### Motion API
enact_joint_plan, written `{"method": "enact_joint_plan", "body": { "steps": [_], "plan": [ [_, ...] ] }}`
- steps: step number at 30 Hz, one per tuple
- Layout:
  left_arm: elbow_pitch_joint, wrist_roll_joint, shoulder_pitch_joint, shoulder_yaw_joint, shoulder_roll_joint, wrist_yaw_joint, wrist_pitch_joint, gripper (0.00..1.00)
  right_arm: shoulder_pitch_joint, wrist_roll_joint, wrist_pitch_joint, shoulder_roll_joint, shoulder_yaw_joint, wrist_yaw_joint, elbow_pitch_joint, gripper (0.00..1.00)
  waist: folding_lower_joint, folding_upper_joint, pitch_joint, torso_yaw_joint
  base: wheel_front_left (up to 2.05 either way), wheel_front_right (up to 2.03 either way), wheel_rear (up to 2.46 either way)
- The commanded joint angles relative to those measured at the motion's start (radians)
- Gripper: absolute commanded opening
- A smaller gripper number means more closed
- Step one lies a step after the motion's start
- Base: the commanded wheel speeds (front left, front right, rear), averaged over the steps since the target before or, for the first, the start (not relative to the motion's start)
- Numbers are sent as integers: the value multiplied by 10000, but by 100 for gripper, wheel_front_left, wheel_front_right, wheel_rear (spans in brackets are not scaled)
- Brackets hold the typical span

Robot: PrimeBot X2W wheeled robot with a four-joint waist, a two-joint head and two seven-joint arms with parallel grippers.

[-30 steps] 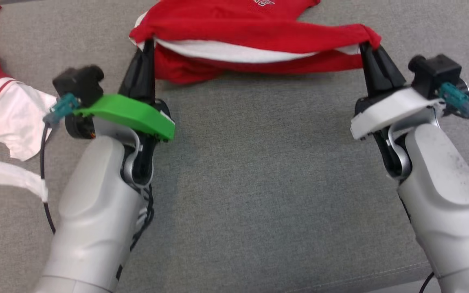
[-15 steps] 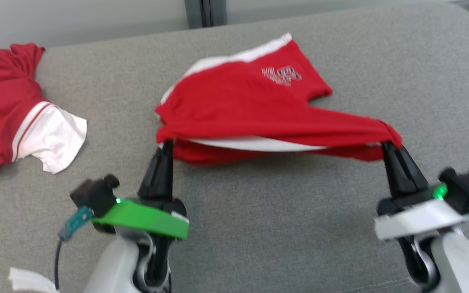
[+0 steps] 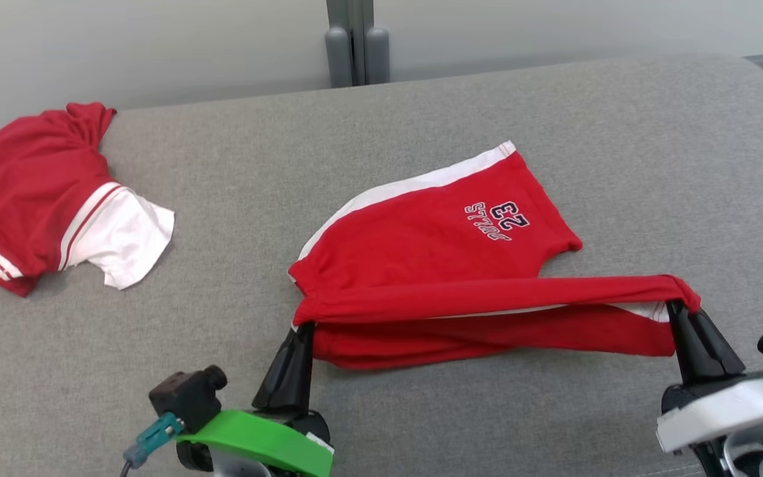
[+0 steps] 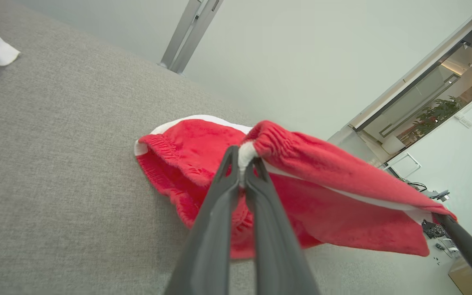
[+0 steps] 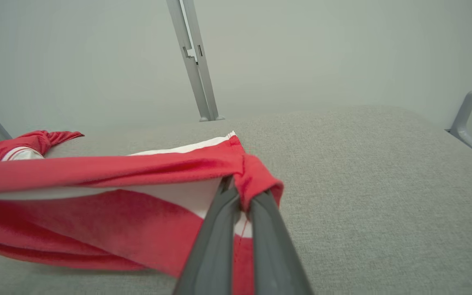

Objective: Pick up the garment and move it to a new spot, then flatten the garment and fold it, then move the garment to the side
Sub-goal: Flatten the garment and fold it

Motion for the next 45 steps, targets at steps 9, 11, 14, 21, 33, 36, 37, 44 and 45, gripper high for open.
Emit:
{"method": "enact_joint_plan", "body": {
  "steps": [9, 11, 14, 21, 33, 36, 37, 44, 45],
  "plan": [
    [1536, -980, -1887, -177, -263, 609, 312, 0, -3072, 328, 865, -1152, 775, -14, 2016, 0, 0, 0, 1497, 862, 0, 0, 0],
    [1980, -1270, -2518, -289, -284, 793, 398, 0, -3877, 344, 1086, -1486, 1109, -13, 2575, 0, 0, 0, 1733, 1028, 0, 0, 0],
    [2563, -2204, -3388, -593, -290, 1114, 503, 0, -5046, 480, 1388, -1824, 1656, -13, 3404, 0, 0, 0, 2054, 1237, 0, 0, 0],
    [4006, -3568, -5309, -1417, -289, 1848, 336, 0, -7582, 958, 1909, -2118, 2506, -14, 5710, 0, 0, 0, 2718, 1556, 0, 0, 0],
    [4844, -4960, -6667, -2802, -288, 2146, -249, 23, -9871, 1409, 1240, -2021, 3838, -14, 8680, 43, 0, 0, 3059, 1794, 0, 0, 0],
    [4752, -4964, -6761, -3090, -288, 2009, -418, 100, -10138, 1560, 996, -1974, 4121, -13, 9043, 100, 0, 0, 3010, 1760, 0, 0, 0],
    [4718, -4839, -6776, -3172, -291, 1966, -493, 100, -10194, 1607, 944, -1978, 4189, -13, 9129, 100, 0, 0, 2986, 1749, 0, 0, 0],
    [4120, -3367, -6223, -3370, 275, 1970, -932, 100, -10248, 2187, 800, -2486, 4769, -13, 9321, 100, 0, 0, 2603, 1661, 0, 0, 0],
    [3956, -3076, -6145, -3359, 398, 1987, -966, 100, -10183, 2267, 840, -2567, 4834, -13, 9285, 100, 0, 0, 2540, 1653, 0, 0, 0]
  ]
}}
